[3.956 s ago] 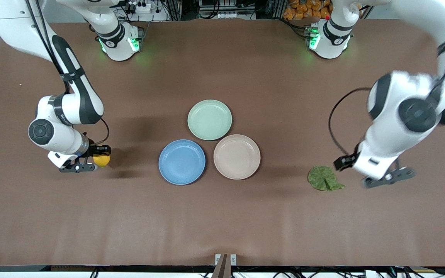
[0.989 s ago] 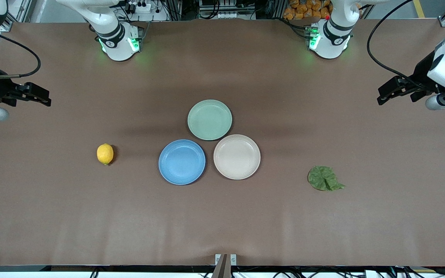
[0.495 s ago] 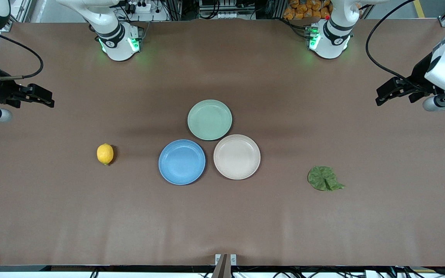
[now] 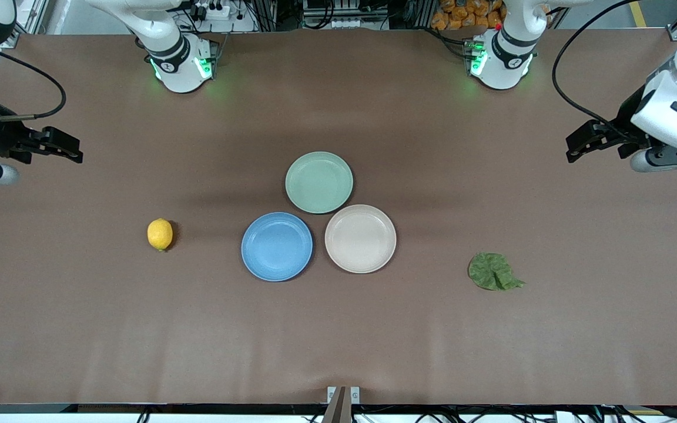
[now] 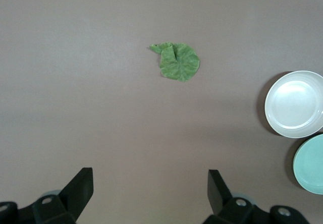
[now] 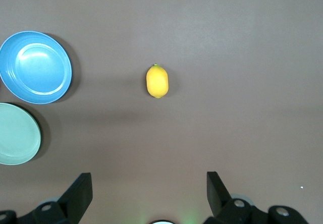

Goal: Pick lemon and lettuce from blue and beige plates

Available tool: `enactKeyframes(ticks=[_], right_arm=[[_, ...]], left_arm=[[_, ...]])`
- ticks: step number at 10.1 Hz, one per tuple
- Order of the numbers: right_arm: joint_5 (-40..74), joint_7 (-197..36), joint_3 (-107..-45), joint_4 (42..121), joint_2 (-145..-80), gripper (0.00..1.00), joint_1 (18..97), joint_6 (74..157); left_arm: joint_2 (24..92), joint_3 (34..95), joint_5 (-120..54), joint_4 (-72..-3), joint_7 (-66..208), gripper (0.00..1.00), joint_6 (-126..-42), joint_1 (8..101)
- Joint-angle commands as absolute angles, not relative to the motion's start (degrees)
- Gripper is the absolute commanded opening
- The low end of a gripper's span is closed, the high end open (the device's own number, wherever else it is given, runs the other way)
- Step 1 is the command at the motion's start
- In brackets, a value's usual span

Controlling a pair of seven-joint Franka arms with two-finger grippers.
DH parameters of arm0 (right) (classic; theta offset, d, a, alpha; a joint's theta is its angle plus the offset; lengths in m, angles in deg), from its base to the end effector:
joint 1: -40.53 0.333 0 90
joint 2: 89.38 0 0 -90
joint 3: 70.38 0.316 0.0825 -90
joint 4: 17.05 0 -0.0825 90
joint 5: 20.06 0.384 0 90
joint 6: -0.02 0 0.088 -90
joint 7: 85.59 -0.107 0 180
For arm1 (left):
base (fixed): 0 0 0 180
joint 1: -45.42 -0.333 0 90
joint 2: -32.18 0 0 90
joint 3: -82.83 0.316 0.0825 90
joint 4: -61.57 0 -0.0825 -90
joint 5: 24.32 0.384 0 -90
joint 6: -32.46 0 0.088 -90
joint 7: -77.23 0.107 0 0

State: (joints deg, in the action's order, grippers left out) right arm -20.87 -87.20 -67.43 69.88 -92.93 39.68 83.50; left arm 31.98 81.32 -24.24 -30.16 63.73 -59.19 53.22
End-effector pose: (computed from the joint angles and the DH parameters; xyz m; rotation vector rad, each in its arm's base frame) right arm 0.5606 0.0180 0.6057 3.1209 0.0123 -0.1901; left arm 0.5484 -0.0898 0.6147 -3.1384 -0.1147 -0.0037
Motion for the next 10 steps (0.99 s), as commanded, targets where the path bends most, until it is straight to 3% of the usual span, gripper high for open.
enactKeyframes(ticks=[1,10], right_arm=[[-19.9,-86.9,-68.1,72.2,-90.6,1.00,40.1,83.9],[-19.0,-86.8,-68.1,72.9,-90.3,1.00,39.8,84.0]], left_arm=[[31.9,81.3,-22.8,-30.0,64.9,1.00,-59.6,53.3],[31.7,81.3,-21.2,-28.7,64.9,1.00,-59.2,53.0]])
